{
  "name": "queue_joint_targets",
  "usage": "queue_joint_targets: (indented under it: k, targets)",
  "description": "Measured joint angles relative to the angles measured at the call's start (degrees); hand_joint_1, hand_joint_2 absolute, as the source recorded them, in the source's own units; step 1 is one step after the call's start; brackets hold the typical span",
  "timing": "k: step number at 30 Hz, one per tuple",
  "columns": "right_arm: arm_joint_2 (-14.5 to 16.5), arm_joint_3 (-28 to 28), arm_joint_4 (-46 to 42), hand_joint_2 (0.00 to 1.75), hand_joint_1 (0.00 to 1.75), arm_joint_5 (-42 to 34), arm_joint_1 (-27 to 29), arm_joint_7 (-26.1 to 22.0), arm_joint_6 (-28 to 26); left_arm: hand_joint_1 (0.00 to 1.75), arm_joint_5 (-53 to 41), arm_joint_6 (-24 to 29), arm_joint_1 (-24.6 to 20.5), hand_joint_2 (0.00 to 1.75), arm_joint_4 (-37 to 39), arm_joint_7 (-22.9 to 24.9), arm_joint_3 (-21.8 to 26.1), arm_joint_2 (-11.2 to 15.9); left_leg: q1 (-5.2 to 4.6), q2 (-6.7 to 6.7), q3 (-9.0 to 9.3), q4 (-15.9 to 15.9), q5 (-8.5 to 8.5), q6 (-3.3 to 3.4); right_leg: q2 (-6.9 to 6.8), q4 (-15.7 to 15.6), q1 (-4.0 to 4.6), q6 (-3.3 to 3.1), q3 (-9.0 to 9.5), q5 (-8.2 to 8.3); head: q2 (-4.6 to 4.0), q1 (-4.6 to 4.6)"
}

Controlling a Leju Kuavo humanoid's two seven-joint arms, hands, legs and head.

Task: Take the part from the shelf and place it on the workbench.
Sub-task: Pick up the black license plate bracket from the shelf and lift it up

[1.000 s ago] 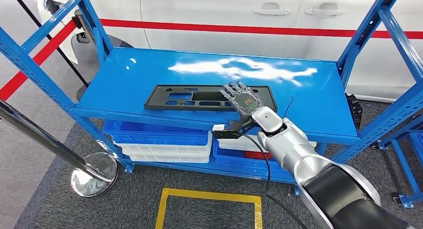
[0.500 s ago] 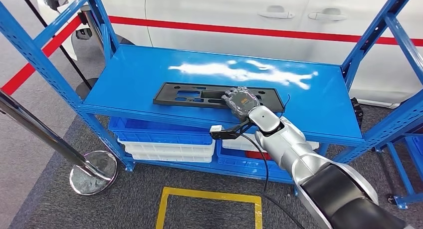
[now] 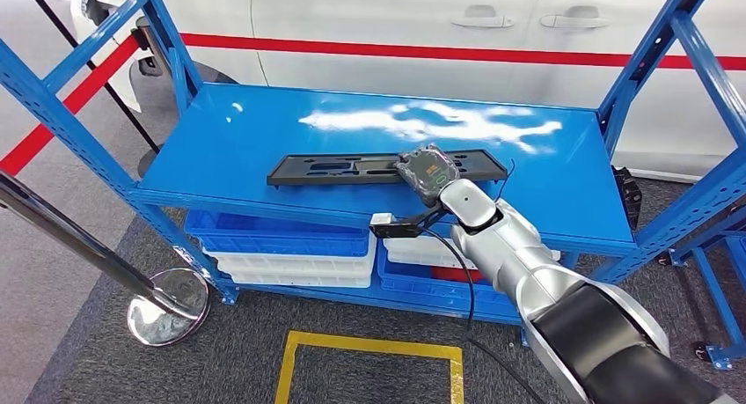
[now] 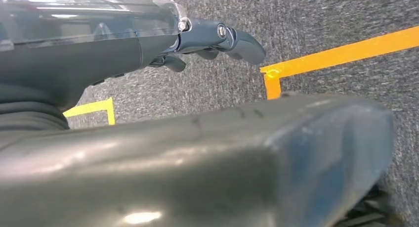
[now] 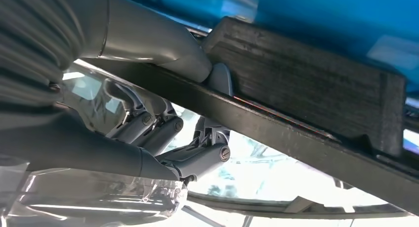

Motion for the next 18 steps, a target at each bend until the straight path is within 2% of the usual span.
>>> queue_joint_targets:
  k: [1,3,4,6,9,10,11,13,14,15,16,18]
  targets:
    - [0.0,0.0,0.0,1.75,1.75,0.0,0.1,-0.2,-0.1,0.00,0.0,0.0,0.0,0.00,0.0,0.0,0.0,0.0,0.03,0.00,0.99,-2.2,1.63,0.10,0.01,0.0,0.00,0.02,0.05,-0.01,0.00,0.00]
    - [0.2,0.0,0.0,1.75,1.75,-0.5,0.0,-1.3,-0.4,0.00,0.1,0.1,0.0,0.00,0.0,0.0,0.0,0.0,-0.02,0.02,4.93,-10.4,5.61,0.58,0.07,0.0,0.05,0.17,0.22,-0.05,0.00,0.00]
    - [0.3,-0.1,-0.1,1.75,1.75,-1.4,0.0,-2.4,-0.7,0.00,0.1,0.1,0.0,0.00,0.0,0.0,0.0,0.0,-0.14,0.02,6.57,-13.8,6.80,0.90,0.15,0.0,0.12,0.37,0.23,-0.04,0.00,0.00]
    - [0.7,-0.8,-0.7,1.75,1.75,-5.8,0.1,-7.2,-1.3,0.00,0.1,0.1,0.0,0.00,0.0,-0.1,0.0,0.0,-0.42,0.00,7.77,-16.6,7.20,1.47,0.29,-0.1,0.20,0.97,0.12,0.11,0.00,0.01]
    - [1.4,-3.3,-5.4,1.75,1.75,-16.0,0.8,-15.1,1.7,0.00,-0.2,0.2,0.0,0.00,0.0,-0.1,0.0,0.0,-0.21,0.04,7.96,-17.5,7.83,2.44,0.32,0.1,0.23,1.91,-0.16,-0.14,0.00,0.01]
    - [1.5,-4.1,-8.2,1.75,1.75,-19.8,1.1,-16.9,4.2,0.00,-0.2,0.1,0.0,0.00,0.0,-0.1,0.0,0.0,-0.06,0.08,8.05,-17.9,8.13,2.81,0.31,1.5,0.26,2.07,-0.81,-1.16,0.00,0.01]
    - [1.4,-4.9,-11.2,1.75,1.75,-23.3,1.4,-18.3,6.6,0.00,-0.2,0.1,0.0,0.00,0.0,-0.1,0.0,0.0,0.06,0.10,8.10,-18.2,8.36,3.08,0.29,4.3,0.28,2.16,-2.08,-2.83,0.00,0.01]
    - [1.4,-6.1,-16.8,1.75,1.75,-28.7,1.9,-20.2,10.2,0.00,-0.3,0.1,0.1,0.00,0.0,-0.2,0.0,0.0,-0.09,0.09,7.98,-18.2,8.40,3.34,0.28,12.1,0.28,2.28,-5.71,-6.42,0.00,0.01]
    - [1.4,-6.5,-19.0,1.75,1.75,-30.7,2.3,-21.2,11.3,0.00,-0.3,0.1,0.1,0.00,0.0,-0.2,0.0,0.1,-0.13,0.05,7.97,-18.2,8.36,3.37,0.26,15.0,0.26,2.38,-7.14,-7.23,0.00,0.01]
    - [1.4,-6.8,-20.9,1.75,1.75,-33.0,2.7,-22.6,12.5,0.00,-0.3,0.1,0.1,0.00,0.0,-0.3,0.0,0.1,-0.13,-0.03,7.98,-18.1,8.29,3.36,0.24,15.9,0.21,2.46,-7.64,-6.90,0.00,0.01]
    - [1.4,-7.1,-23.0,1.75,1.75,-36.3,3.1,-24.2,14.2,0.00,-0.3,0.2,0.1,0.00,0.0,-0.4,0.0,0.1,-0.10,-0.16,8.00,-17.9,8.17,3.29,0.22,14.6,0.14,2.48,-7.09,-5.56,0.00,0.01]
    - [1.2,-7.7,-27.9,1.75,1.75,-44.9,3.8,-26.4,19.3,0.00,-0.1,0.3,0.1,0.00,0.0,-0.7,0.0,0.1,-0.08,-0.40,7.91,-17.2,7.70,2.90,0.22,7.3,-0.01,2.33,-3.74,-1.80,0.00,0.01]
